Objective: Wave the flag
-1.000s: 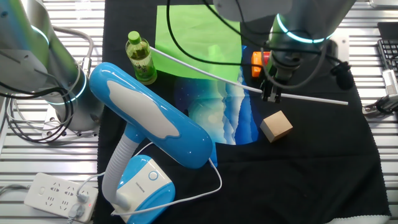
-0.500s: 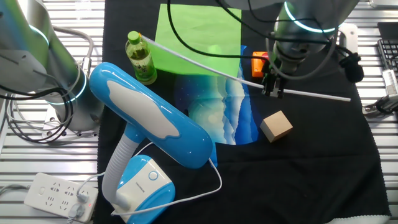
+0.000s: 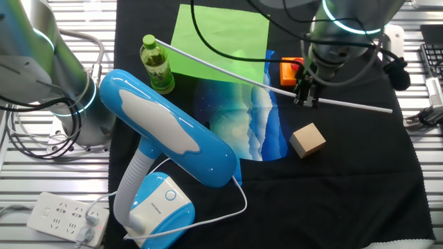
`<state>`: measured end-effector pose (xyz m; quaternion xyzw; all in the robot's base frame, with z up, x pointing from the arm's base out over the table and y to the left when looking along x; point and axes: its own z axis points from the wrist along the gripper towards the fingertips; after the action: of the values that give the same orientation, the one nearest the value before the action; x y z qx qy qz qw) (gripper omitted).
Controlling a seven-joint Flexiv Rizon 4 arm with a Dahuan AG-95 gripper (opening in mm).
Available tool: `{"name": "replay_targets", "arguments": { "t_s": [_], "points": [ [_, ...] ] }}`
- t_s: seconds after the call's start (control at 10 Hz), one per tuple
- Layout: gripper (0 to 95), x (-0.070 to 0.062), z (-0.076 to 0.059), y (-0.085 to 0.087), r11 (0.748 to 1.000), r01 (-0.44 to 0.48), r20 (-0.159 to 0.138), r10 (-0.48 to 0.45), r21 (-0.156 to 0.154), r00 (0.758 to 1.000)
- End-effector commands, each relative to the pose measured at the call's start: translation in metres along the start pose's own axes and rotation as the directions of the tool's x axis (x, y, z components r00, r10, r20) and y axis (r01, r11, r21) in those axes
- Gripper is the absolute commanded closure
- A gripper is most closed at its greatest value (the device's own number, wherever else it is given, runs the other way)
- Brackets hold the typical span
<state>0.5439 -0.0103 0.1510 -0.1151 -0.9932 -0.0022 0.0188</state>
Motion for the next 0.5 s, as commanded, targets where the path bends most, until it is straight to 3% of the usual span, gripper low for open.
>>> {"name": "replay_targets", "arguments": {
  "t_s": [0.1,0.5],
  "points": [
    [95.0,0.0020,0.0008,-0.0017,1.000,-0.027,0.016,0.027,0.015,0.999],
    [95.0,0.0016,-0.0013,-0.0045,0.999,-0.028,0.016,0.028,0.027,0.999]
  ]
}}
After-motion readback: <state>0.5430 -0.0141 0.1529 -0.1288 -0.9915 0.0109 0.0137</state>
